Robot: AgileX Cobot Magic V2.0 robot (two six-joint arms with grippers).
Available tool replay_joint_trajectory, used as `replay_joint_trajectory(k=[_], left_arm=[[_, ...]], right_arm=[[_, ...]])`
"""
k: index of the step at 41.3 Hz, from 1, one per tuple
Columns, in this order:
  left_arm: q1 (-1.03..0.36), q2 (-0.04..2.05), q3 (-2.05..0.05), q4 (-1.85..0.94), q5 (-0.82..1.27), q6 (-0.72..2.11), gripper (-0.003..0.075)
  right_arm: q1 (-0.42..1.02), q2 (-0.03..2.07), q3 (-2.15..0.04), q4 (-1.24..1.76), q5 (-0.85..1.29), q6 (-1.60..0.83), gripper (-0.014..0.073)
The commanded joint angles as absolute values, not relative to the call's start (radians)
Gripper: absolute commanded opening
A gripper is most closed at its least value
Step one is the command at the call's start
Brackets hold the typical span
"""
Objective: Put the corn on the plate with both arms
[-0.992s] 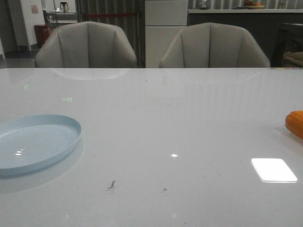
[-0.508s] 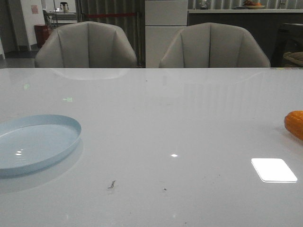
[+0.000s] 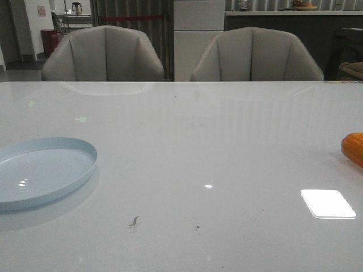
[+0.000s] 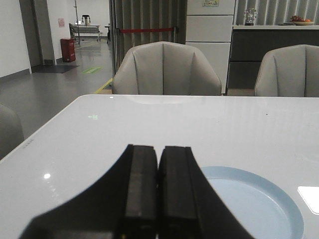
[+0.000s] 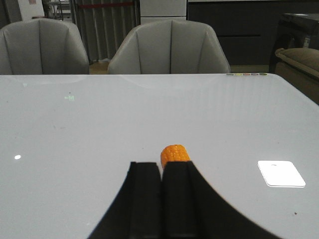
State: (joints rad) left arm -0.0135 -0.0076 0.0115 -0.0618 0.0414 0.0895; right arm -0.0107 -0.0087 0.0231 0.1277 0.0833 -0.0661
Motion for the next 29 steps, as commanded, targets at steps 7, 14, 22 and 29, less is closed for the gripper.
replay_joint_trajectory(k=[7, 14, 22, 29], left_arm=[[-0.012, -0.026, -0.117, -0.064, -0.046, 0.08, 0.0094], [-0.012, -0.019, -0.25, -0.064, -0.046, 0.08, 0.0094], [-0.012, 0.063, -0.395, -0.062, -0.046, 0.08, 0.0094], [-0.012, 0.233, -0.503, -0.062, -0.046, 0.08, 0.0094]], right_arm=[[-0.016, -0.035, -0.195, 0.138, 0.085, -0.062, 0.0057], [-0.016, -0.014, -0.373, 0.138, 0.155, -0.062, 0.0057], [-0.016, 0.129, -0.541, 0.138, 0.184, -0.062, 0.0057], [-0.016, 0.331, -0.667, 0.138, 0.217, -0.062, 0.0057]])
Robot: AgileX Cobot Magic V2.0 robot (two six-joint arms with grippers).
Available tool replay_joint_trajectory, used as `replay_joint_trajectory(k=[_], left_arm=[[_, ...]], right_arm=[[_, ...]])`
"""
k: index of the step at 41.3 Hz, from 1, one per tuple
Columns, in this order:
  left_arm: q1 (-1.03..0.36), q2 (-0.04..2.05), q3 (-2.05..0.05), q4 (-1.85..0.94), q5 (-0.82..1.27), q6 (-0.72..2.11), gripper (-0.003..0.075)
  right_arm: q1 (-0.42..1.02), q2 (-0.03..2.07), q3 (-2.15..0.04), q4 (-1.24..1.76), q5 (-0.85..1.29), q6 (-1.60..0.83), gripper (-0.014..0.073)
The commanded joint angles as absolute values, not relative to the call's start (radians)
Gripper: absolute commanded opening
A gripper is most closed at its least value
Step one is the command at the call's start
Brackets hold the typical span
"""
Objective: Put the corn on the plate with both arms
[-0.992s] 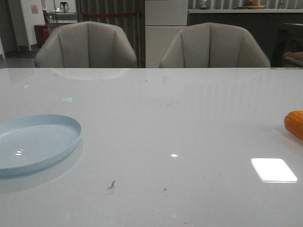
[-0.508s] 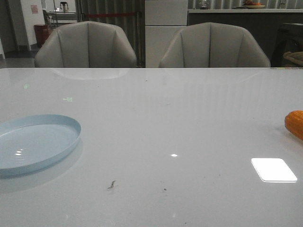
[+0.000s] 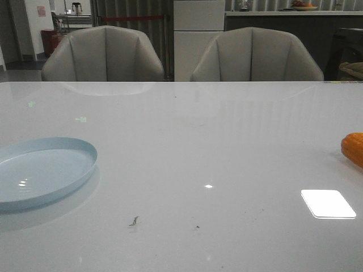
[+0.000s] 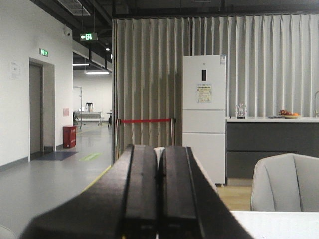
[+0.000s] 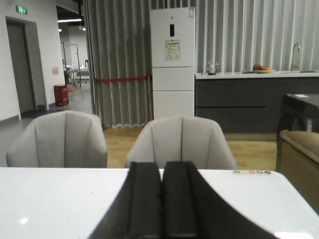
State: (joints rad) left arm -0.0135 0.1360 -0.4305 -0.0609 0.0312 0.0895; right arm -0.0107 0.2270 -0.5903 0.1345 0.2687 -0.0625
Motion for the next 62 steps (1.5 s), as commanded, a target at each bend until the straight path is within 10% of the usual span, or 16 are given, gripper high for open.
replay_joint_trajectory(k=[1, 26, 38, 62], left_arm=[[-0.012, 0.264, -0.513, -0.062, -0.046, 0.08, 0.0094], [-0.012, 0.74, -0.537, -0.073, 0.171, 0.08, 0.0145], [-0.012, 0.875, -0.537, -0.114, 0.268, 0.08, 0.0502], [-0.012, 1.273, -0.805, -0.15, 0.492, 0.08, 0.0511]], right_arm=[[-0.016, 0.361, -0.677, 0.138, 0.217, -0.062, 0.0057], [-0.016, 0.766, -0.683, 0.142, 0.463, -0.062, 0.0063], [-0.016, 0.853, -0.683, 0.142, 0.509, -0.062, 0.0435], [-0.016, 0.918, -0.683, 0.164, 0.578, -0.062, 0.0519]])
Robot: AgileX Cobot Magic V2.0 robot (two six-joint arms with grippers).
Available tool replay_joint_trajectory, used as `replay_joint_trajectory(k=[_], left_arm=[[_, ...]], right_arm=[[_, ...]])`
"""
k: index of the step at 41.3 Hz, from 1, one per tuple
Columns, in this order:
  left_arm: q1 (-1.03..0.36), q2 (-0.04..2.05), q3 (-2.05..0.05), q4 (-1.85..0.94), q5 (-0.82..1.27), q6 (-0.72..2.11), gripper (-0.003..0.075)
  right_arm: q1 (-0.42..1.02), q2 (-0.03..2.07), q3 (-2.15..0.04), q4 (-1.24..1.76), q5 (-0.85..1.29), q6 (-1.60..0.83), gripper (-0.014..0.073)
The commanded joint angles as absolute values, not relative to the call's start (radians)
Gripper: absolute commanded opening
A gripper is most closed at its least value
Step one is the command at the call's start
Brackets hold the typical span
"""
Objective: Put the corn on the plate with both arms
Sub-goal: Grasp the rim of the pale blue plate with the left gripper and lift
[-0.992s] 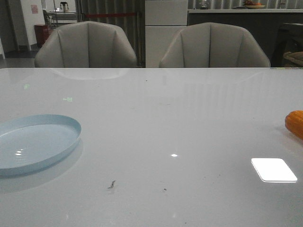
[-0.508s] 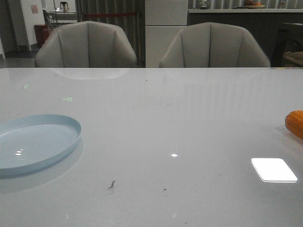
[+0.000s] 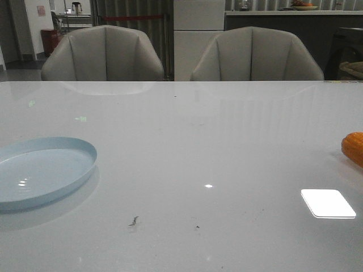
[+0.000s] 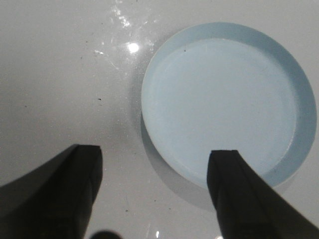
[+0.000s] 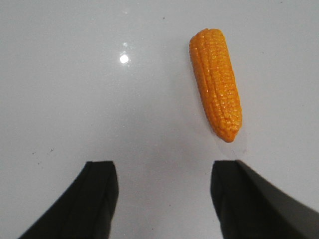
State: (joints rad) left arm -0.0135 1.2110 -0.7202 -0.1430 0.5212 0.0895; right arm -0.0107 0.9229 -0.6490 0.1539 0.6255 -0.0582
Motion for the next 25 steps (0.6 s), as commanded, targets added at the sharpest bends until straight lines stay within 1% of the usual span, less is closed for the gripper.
replay_joint_trajectory(k=[1, 12, 19, 25], left_arm=[[-0.01, 1.308, -0.821, -0.15, 0.495, 0.08, 0.0511], [0.052, 1.599, -0.987, -0.148, 0.544, 0.08, 0.0511], [0.056, 1.705, -1.058, -0.148, 0.554, 0.08, 0.0511], [0.043, 1.739, -1.086, -0.157, 0.548, 0.08, 0.0511]], right_arm=[[-0.016, 0.918, -0.683, 0.164, 0.578, -0.062, 0.0519], [-0.016, 0.918, -0.683, 0.165, 0.578, -0.062, 0.0519], [-0.016, 0.918, -0.683, 0.165, 0.58, -0.062, 0.0519], [-0.016, 0.918, -0.683, 0.165, 0.58, -0.062, 0.0519]])
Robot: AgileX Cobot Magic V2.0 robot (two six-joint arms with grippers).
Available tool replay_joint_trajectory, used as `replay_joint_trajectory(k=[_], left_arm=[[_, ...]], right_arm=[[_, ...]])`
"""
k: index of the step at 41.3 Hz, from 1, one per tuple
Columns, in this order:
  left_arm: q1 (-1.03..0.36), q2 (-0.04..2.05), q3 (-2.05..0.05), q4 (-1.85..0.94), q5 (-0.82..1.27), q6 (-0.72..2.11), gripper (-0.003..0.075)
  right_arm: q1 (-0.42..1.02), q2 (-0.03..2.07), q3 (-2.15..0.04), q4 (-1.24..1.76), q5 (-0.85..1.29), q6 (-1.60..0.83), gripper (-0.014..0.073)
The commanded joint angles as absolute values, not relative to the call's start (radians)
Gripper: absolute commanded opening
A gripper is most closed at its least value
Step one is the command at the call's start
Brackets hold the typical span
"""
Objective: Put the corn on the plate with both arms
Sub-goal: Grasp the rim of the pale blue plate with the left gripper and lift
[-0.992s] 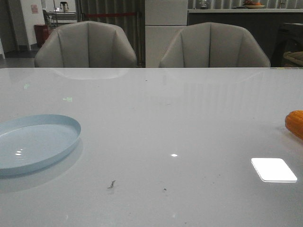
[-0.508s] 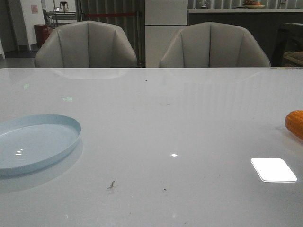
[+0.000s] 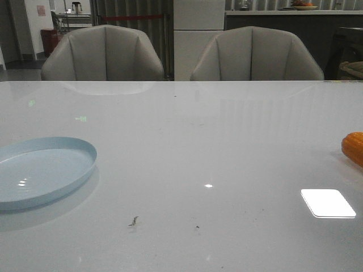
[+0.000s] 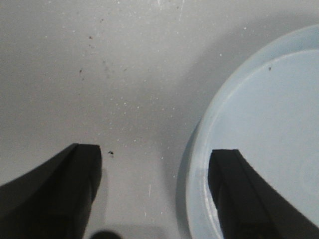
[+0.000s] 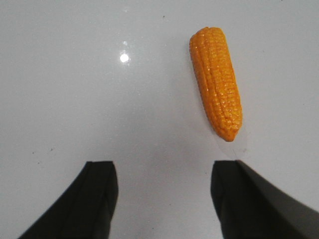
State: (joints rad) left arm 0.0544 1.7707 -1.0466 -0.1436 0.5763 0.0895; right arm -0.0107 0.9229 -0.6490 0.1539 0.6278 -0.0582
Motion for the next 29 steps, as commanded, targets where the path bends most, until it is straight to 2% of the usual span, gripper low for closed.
replay_joint_trajectory(k=[1, 21, 29], left_arm=[[0.04, 1.744, -1.091, -0.157, 0.548, 0.08, 0.051], [0.038, 1.8, -1.094, -0.159, 0.568, 0.08, 0.0457], [0.038, 1.801, -1.094, -0.159, 0.603, 0.08, 0.0302]], right_arm=[[-0.016, 0.918, -0.683, 0.165, 0.58, -0.062, 0.0519], [-0.016, 0.918, -0.683, 0.165, 0.575, -0.062, 0.0519], [-0.016, 0.918, -0.683, 0.165, 0.575, -0.062, 0.0519]])
